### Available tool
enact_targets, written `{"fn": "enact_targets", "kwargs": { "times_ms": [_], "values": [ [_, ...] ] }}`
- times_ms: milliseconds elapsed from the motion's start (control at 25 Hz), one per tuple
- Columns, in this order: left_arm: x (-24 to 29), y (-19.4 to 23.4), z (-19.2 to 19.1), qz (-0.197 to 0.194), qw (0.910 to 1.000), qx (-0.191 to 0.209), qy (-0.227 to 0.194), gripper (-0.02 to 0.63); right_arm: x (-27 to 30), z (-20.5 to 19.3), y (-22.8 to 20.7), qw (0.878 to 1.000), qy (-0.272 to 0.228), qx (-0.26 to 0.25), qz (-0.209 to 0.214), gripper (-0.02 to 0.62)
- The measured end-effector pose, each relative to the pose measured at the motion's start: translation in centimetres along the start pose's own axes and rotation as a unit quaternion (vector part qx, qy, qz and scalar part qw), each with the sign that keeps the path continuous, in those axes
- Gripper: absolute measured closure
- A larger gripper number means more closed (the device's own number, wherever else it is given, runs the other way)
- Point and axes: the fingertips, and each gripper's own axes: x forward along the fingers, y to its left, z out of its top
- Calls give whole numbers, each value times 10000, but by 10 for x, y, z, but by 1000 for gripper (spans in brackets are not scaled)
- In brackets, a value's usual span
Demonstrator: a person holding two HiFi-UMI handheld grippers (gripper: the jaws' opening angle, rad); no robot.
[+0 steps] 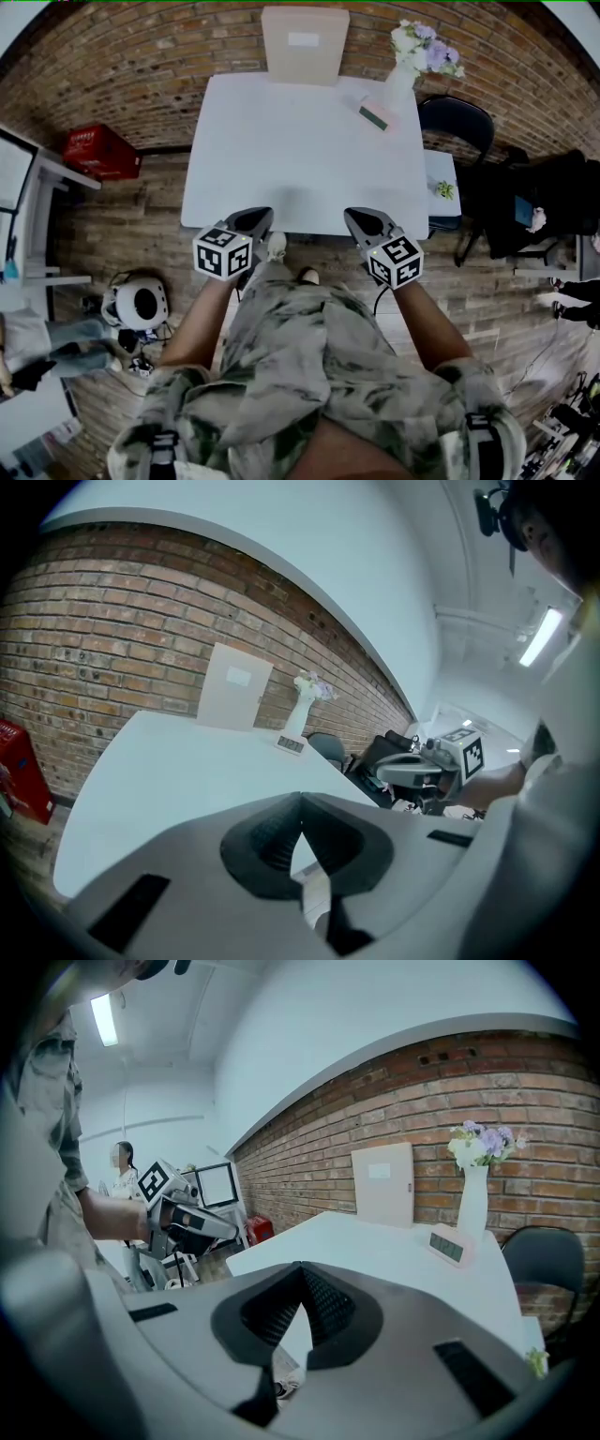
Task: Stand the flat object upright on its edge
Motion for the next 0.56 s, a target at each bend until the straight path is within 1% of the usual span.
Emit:
{"fn": "enact_targets", "kwargs": {
  "times_ms": [280,560],
  "values": [
    [11,-1,-3,-15,10000,1,96,581,-2,-3,-9,10000,5,80,-5,574],
    [27,-4,3,-70,9999,33,152,581,-2,-7,-24,9999,34,137,-33,575]
  ]
}}
